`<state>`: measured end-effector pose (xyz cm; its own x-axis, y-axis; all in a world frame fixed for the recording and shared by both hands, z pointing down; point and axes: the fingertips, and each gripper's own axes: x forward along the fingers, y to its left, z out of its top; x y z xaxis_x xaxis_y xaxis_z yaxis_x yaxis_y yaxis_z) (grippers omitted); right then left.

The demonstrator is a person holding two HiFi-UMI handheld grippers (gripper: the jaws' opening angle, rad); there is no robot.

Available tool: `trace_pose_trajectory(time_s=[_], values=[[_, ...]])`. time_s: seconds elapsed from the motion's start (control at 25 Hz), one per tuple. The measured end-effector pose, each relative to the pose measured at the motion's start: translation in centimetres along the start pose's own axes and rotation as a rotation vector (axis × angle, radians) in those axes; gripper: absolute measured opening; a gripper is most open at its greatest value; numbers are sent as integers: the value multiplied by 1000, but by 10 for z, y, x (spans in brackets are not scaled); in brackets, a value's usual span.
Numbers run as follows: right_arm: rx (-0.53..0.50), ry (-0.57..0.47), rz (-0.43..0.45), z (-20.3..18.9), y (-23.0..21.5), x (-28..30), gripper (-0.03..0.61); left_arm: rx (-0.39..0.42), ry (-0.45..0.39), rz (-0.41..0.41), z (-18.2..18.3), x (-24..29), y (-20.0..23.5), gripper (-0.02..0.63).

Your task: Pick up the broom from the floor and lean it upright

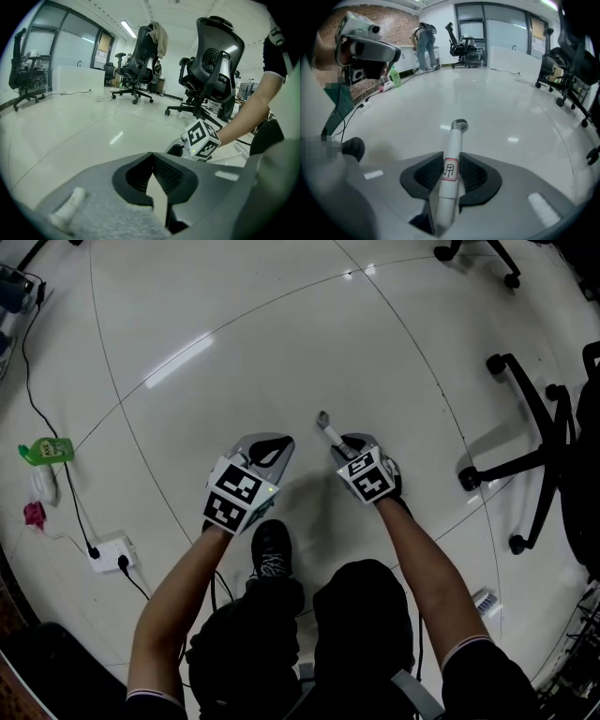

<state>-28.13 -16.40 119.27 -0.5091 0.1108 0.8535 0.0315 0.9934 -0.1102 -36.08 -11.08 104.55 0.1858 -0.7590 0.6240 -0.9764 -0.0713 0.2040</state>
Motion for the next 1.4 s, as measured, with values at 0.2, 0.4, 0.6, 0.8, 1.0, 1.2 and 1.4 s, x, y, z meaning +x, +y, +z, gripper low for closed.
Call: trace_pose_trajectory(time_s=[0.2, 0.4, 0.6, 0.8, 1.0, 1.2, 1.4], values=[[41, -38, 1, 21, -4, -23, 101, 19, 3, -4, 7, -3, 4, 2], [43, -147, -35, 59, -20, -80, 100, 78, -37, -17, 54, -5, 2, 0], [61, -248, -84, 100, -29, -158, 98, 132, -70, -61, 120, -18, -13, 0], [78, -336, -146, 145, -42, -248, 97, 195, -60, -113, 192, -40, -44, 0], [112, -397, -180, 186, -40, -346, 97, 233, -70, -152, 272, -87, -77, 0], [136, -448, -212, 220, -33, -441, 97, 260, -101, -173, 349, -130, -113, 0], [170, -492, -255, 235, -22, -537, 97, 326, -109, -217, 414, -167, -162, 0]])
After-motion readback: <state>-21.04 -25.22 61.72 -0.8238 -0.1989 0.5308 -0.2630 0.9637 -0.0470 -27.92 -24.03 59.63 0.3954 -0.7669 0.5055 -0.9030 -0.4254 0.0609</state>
